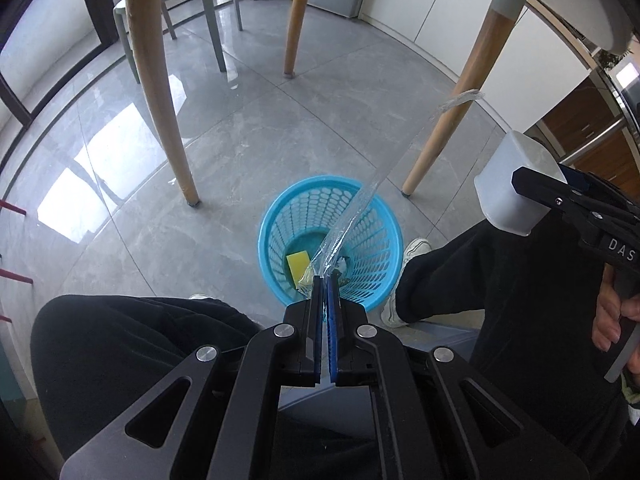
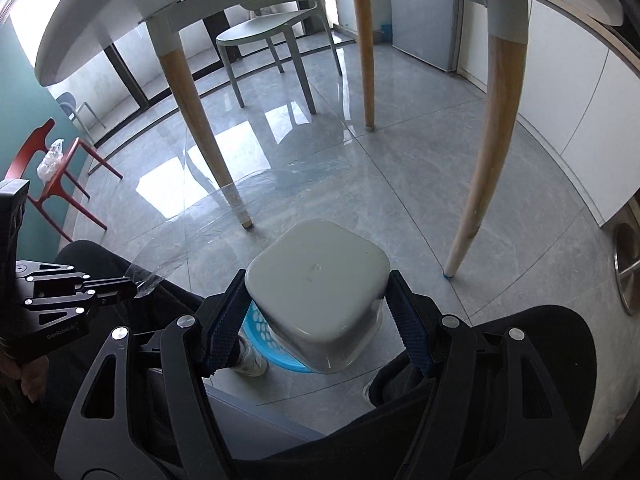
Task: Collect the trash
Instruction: 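Carry the container and plastic sheet down over the blue wastebasket with both tools, then open both tools to drop the container and sheet into the wastebasket, then raise both tools back toward the table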
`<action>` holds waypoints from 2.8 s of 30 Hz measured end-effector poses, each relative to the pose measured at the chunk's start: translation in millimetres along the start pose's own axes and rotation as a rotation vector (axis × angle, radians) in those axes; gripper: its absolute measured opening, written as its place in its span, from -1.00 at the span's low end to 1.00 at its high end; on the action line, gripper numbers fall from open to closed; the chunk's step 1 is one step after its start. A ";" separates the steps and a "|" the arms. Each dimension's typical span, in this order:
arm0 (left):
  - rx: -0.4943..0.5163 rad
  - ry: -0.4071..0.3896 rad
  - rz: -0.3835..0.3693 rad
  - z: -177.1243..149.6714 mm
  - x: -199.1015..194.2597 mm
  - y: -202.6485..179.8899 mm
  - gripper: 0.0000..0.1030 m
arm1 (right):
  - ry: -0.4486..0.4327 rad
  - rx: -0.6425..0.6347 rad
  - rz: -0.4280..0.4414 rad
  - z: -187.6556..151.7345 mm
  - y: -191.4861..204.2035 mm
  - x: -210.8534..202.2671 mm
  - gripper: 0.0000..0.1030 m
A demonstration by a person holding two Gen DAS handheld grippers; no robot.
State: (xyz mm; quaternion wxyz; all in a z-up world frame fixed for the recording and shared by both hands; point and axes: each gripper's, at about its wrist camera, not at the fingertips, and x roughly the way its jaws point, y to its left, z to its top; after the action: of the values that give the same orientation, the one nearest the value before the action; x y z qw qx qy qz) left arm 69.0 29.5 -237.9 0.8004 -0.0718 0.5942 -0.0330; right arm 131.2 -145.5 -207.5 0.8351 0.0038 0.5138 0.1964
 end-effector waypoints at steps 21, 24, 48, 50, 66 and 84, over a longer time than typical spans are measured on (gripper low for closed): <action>-0.199 0.305 -0.010 13.1 112.6 29.0 -0.98 | 0.307 0.077 0.013 7.8 -0.5 134.6 0.27; -0.210 0.352 -0.003 14.5 132.6 28.9 -0.98 | 0.342 0.129 0.019 4.8 -8.7 153.0 0.27; -0.222 0.454 0.030 21.5 191.2 30.4 -0.60 | 0.479 0.237 0.021 -10.0 -33.3 225.0 0.46; -0.231 0.453 0.022 21.1 189.8 31.3 -0.60 | 0.482 0.235 0.016 -10.7 -32.7 225.1 0.46; -0.198 0.204 0.019 23.3 103.4 23.7 -0.27 | 0.347 0.184 0.061 1.6 -14.3 145.9 0.47; -0.066 -0.078 0.084 7.0 -7.7 1.8 -0.14 | 0.164 0.072 0.071 -4.2 -0.2 34.3 0.64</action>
State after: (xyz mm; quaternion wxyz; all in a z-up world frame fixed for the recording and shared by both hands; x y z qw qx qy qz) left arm 73.3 33.0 -228.9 0.8209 -0.0744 0.5657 0.0230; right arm 141.1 -135.1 -238.9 0.7821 0.0359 0.5866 0.2072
